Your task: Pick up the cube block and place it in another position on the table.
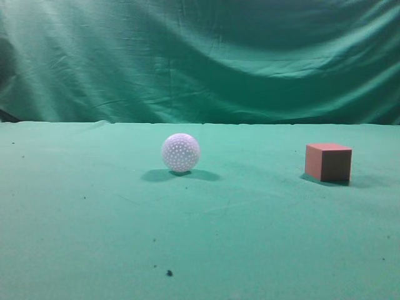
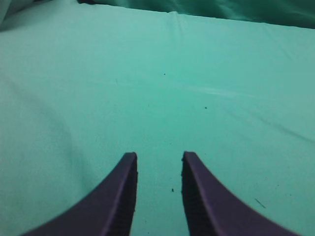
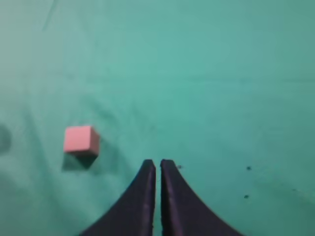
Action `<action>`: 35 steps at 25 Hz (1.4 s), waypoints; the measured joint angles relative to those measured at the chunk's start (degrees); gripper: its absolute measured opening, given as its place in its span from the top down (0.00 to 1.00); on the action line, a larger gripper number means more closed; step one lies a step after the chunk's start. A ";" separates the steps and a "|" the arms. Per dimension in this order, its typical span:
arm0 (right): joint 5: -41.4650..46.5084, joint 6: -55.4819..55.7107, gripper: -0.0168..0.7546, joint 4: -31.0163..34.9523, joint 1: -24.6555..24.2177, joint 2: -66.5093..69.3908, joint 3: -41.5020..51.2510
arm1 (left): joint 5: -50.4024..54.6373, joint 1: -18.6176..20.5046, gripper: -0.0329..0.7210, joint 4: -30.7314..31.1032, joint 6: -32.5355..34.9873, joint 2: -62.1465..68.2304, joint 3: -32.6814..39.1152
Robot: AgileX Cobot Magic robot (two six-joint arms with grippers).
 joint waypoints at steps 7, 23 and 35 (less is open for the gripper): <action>1.97 4.43 0.98 -6.07 14.09 16.23 -9.34 | 0.00 0.00 0.61 0.00 0.00 0.00 0.00; 3.41 16.43 0.20 -8.14 15.32 39.83 -21.03 | 0.00 0.00 0.61 0.00 0.00 0.00 0.00; 2.94 20.32 0.70 -10.78 14.05 45.01 -26.17 | 0.00 0.00 0.61 0.00 0.00 0.00 0.00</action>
